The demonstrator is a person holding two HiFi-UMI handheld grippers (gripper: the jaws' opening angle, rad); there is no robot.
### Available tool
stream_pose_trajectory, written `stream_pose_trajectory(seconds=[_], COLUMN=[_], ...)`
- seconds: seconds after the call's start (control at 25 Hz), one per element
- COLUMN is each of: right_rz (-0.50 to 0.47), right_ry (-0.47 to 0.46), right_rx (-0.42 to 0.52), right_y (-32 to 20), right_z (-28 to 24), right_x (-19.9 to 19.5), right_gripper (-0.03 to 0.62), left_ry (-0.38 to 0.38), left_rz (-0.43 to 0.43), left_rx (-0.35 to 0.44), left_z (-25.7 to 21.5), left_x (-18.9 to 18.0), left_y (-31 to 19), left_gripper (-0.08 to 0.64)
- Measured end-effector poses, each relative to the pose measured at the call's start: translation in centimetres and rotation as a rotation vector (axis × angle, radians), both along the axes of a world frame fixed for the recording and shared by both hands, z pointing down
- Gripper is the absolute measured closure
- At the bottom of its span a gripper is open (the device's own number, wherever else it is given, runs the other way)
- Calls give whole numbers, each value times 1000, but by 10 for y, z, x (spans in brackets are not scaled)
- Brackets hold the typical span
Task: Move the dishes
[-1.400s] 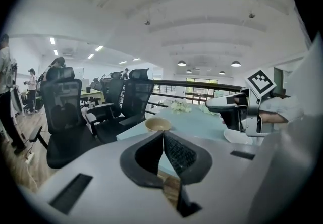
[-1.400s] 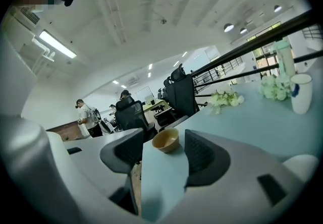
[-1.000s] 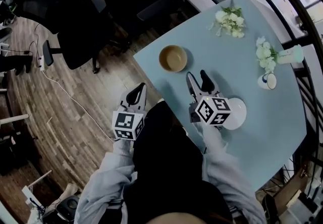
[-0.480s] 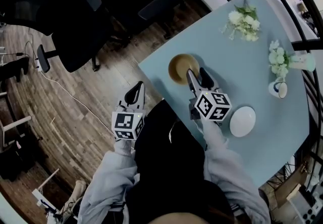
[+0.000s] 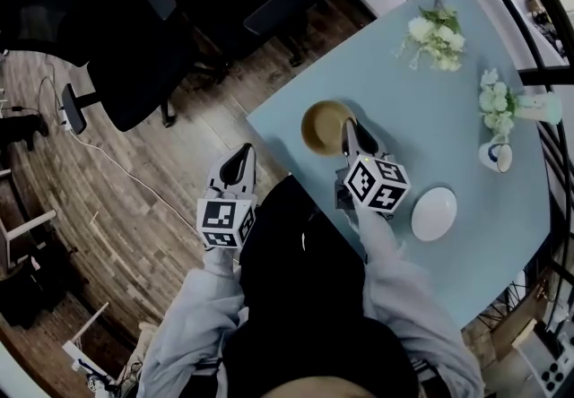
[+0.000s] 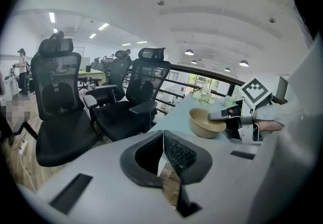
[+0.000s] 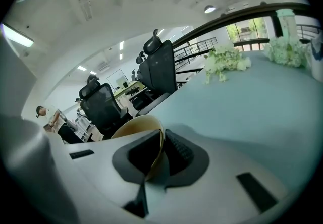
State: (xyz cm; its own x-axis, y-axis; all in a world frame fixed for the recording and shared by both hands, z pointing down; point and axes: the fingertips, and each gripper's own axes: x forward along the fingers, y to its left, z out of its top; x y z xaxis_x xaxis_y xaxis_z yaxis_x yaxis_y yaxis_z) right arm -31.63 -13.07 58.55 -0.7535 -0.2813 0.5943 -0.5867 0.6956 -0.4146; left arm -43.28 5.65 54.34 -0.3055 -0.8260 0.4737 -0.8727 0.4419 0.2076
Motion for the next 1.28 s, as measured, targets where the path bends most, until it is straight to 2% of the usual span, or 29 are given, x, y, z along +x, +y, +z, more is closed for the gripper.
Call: stream_pose_trajectory(seconds=[0.4,0.68,0.92,1.16,1.28], right_rz=[56,168,321,472,539], right_ry=[-37,-65,-86,-88,-76], right_rx=[25,65,100,107,121], right_y=[0,-9,-19,-30,-35], right_z=[-23,-44,-61,-71,-78], right_x=[18,53,110,186,232], right_gripper=[565,565,565,565,565], left_ry=[-29,-58,-74,-84,-56], left_rz=[88,200,370,527,583], left_rx=[35,79,119,132,139], left_z=[-17,-30,-43,-52,-56], left_x=[12,27,66,120,155], left_y=[-15,-37,-75,-112,-129], left_gripper=[543,543,543,543,543])
